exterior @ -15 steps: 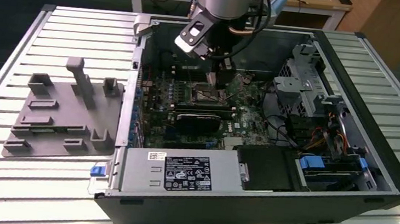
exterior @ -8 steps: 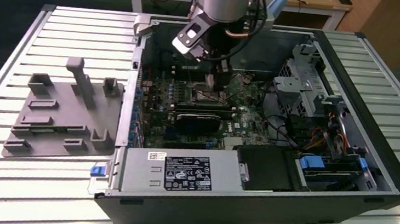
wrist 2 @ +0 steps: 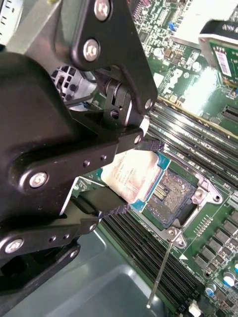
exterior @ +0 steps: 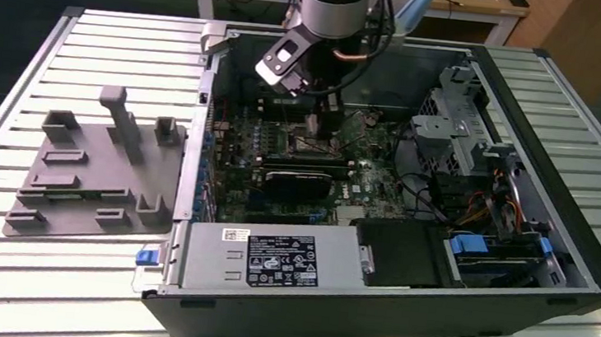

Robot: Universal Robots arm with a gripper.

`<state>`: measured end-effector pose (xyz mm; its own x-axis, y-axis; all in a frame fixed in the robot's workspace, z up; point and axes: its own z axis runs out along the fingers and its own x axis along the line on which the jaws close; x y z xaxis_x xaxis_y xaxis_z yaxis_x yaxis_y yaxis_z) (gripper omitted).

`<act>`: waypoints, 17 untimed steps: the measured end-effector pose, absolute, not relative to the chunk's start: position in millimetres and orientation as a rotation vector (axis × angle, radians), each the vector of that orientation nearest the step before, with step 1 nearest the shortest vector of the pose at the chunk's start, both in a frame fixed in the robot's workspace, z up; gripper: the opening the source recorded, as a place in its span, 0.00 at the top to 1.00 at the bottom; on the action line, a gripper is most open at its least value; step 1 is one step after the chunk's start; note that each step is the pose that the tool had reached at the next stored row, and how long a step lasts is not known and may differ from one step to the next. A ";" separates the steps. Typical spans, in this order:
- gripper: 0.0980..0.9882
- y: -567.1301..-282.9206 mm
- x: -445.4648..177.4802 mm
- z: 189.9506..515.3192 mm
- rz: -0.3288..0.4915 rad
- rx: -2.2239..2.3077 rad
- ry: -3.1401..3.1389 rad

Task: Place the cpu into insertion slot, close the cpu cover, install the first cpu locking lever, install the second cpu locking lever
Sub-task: 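Place the cpu into insertion slot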

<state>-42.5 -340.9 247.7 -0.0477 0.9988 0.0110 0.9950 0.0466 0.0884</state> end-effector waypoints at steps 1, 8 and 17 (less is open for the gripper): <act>0.51 -340.1 -43.3 246.7 0.110 2.130 2.233; 0.51 -336.2 -45.8 240.2 0.108 2.138 2.224; 0.51 -333.3 -48.3 230.8 0.105 2.174 2.186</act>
